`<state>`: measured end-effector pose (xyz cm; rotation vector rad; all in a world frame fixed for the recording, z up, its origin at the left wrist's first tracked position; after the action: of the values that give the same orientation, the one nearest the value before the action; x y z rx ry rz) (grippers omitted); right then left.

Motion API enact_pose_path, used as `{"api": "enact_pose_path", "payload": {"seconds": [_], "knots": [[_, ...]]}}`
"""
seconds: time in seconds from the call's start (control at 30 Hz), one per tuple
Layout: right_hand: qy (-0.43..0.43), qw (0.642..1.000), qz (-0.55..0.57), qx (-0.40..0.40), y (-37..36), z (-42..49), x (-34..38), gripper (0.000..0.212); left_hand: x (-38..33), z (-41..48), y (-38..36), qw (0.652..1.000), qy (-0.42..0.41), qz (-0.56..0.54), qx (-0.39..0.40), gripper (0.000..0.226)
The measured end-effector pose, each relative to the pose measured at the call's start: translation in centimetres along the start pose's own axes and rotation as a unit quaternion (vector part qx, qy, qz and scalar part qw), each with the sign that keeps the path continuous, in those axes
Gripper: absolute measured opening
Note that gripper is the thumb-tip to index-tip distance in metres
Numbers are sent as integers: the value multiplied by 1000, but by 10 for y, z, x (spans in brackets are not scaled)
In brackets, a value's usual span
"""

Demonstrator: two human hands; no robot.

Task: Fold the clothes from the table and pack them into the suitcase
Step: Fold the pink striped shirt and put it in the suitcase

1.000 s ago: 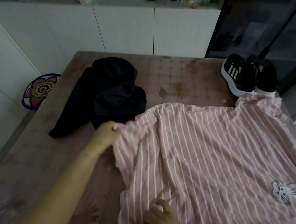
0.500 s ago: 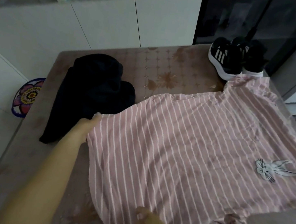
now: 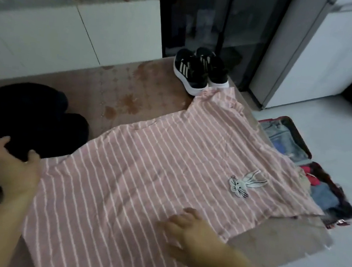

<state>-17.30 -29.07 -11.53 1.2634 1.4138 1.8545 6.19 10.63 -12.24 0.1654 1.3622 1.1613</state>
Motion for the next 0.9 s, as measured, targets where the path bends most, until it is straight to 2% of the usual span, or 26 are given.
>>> {"api": "enact_pose_path", "payload": {"seconds": [0.03, 0.07, 0.13, 0.23, 0.33, 0.43, 0.53, 0.63, 0.73, 0.83, 0.87, 0.9], "knots": [[-56, 998, -7, -33, 13, -8, -23, 44, -50, -22, 0, 999, -44, 7, 12, 52], [-129, 986, -2, -104, 29, -24, -58, 43, -91, -41, -7, 996, -91, 6, 16, 51], [-261, 956, 38, -127, 49, -60, -113, 37, -165, -67, -31, 982, -175, -6, 66, 49], [-382, 905, 41, -183, 73, -103, -177, 27, -245, -100, -87, 946, -274, -44, 166, 40], [-483, 858, 36, -173, 86, -136, -229, 30, -325, -139, -151, 891, -352, -26, 287, 28], [-537, 826, 48, -166, 92, -144, -260, 35, -386, -176, -218, 818, -417, 34, 395, 30], [-579, 798, 79, -148, 87, -150, -281, 40, -428, -201, -272, 768, -459, 101, 434, 36], [-582, 791, 141, -125, 72, -153, -292, 39, -458, -226, -307, 705, -541, 186, 419, 49], [-575, 784, 181, -150, 67, -149, -296, 27, -473, -239, -338, 604, -657, 252, 374, 57], [-563, 779, 209, -182, 71, -139, -300, 14, -474, -237, -363, 519, -703, 338, 350, 38], [-556, 779, 215, -196, 73, -136, -300, 19, -477, -235, -366, 512, -708, 349, 339, 28], [-547, 782, 212, -209, 74, -134, -300, 25, -481, -232, -367, 525, -705, 349, 324, 22]]}}
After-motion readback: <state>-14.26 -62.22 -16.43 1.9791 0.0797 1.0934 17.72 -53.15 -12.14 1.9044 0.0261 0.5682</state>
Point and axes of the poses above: each hand's wrist, its own z-axis towards the middle knuckle, its own y-axis out of the back of the hand, x = y × z, the point moved 4 cm from there along z, towards the middle knuckle, and after that the axes turned 1 degree about z, right-handed, at the moved point
